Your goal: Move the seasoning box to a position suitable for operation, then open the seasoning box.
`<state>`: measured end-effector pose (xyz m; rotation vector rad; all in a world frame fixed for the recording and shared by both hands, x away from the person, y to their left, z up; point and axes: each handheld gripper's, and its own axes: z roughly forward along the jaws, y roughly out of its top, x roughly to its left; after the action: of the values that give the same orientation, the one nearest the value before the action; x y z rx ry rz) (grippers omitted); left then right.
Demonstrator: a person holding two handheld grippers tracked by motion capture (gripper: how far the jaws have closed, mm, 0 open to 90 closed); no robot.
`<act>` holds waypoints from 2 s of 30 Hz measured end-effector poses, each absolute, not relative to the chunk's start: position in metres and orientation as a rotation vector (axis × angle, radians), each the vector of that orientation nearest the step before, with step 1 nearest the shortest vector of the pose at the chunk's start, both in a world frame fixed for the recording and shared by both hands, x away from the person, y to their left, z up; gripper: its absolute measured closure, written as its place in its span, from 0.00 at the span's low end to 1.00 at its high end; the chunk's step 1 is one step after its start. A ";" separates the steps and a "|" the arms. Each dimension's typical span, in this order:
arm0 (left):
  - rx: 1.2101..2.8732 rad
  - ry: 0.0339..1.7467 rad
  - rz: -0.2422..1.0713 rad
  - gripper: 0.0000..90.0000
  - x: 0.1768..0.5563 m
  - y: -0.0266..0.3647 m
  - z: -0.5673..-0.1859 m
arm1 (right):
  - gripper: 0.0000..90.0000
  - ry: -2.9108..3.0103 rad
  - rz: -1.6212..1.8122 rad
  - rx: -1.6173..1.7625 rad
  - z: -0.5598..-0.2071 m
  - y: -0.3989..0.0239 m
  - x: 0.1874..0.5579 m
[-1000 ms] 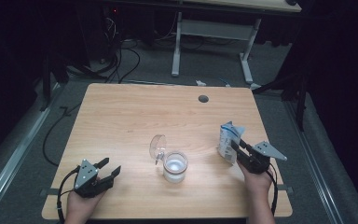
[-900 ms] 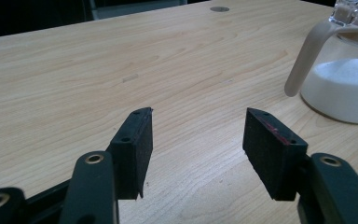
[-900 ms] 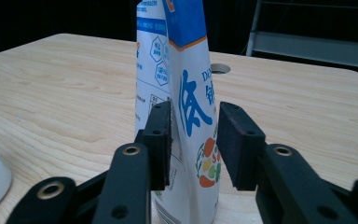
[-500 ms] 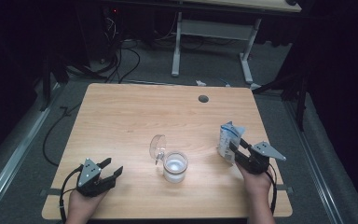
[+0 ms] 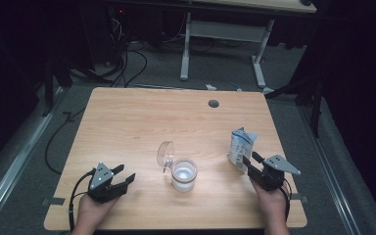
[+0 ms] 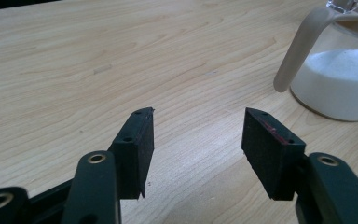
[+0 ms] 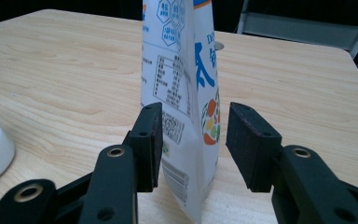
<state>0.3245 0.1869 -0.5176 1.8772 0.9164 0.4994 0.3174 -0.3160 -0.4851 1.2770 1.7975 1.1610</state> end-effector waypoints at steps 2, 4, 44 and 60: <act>1.879 0.925 0.472 0.49 0.327 0.186 -0.518 | 0.62 1.799 1.149 1.280 -0.486 -0.315 0.315; 1.881 0.930 0.462 0.49 0.328 0.185 -0.519 | 0.62 1.799 1.141 1.280 -0.486 -0.315 0.313; 1.885 0.924 0.473 0.51 0.338 0.164 -0.519 | 0.59 1.952 1.122 1.190 -0.505 -0.262 0.286; 1.880 0.918 0.480 0.65 0.332 0.156 -0.515 | 0.67 2.013 1.110 1.153 -0.514 -0.238 0.293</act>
<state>0.3321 0.1560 -0.5152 1.8803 0.9180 0.4799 0.2934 -0.2382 -0.5135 1.1533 2.0129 1.1097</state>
